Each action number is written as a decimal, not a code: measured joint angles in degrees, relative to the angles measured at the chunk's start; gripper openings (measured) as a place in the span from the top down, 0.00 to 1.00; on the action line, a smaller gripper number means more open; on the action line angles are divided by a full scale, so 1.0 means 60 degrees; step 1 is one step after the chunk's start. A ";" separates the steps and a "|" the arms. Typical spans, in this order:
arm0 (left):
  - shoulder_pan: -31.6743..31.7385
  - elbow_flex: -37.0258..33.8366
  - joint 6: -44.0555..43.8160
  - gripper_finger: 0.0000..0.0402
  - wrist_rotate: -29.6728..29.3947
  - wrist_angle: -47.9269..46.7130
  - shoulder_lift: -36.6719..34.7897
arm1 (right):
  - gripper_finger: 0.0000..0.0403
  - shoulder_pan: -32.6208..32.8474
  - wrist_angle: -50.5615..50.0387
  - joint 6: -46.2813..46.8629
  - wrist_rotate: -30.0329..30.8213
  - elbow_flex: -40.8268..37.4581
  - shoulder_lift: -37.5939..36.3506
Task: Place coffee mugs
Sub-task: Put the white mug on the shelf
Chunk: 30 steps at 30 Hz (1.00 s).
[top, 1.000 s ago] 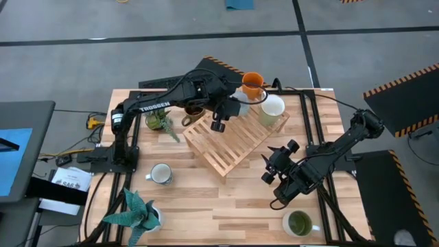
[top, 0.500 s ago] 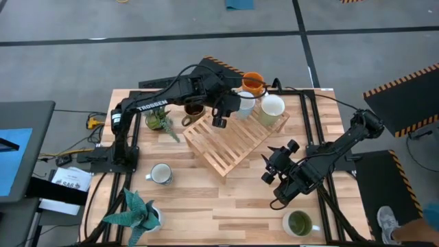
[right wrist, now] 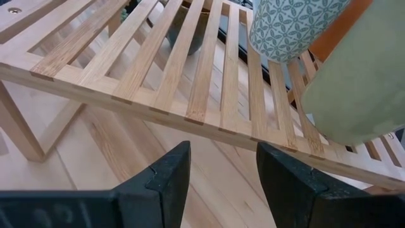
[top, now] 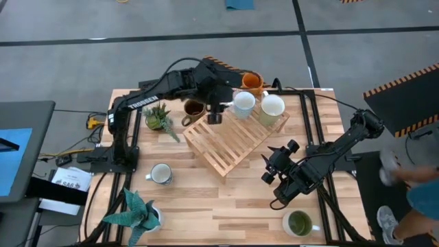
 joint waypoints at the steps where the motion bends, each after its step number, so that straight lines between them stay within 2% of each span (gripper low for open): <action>1: 0.0151 -0.0129 -0.0309 0.66 0.0637 -0.0177 -0.0092 | 0.49 0.0000 0.0010 0.0000 0.0000 0.0000 0.0000; 4: 0.0570 -0.1053 -0.0872 0.66 0.2121 -0.0046 -0.0554 | 0.49 0.0000 0.0021 0.0000 0.0001 0.0000 -0.0002; 7: 0.0709 -0.2560 -0.1087 0.66 0.2526 0.1149 -0.1277 | 0.49 0.0000 0.0021 0.0000 -0.0003 0.0000 -0.0001; 16: 0.0686 -0.8735 -0.1844 0.66 0.2513 0.6453 -0.5030 | 0.49 0.0000 -0.0084 0.0000 -0.0187 0.0000 -0.0002; 23: 0.0214 -1.3468 -0.2520 0.66 0.2342 1.1594 -0.8257 | 0.49 -0.0016 0.0025 0.0000 -0.0182 0.0000 -0.0004; 28: -0.0174 -1.5527 -0.2767 0.66 0.2150 1.4131 -0.9567 | 0.49 -0.0022 0.0153 0.0054 -0.0334 0.0109 0.0004; 30: -0.0301 -1.5972 -0.2972 0.66 0.2151 1.4418 -0.9924 | 0.49 -0.0030 0.0109 0.0064 -0.1106 0.0455 -0.0004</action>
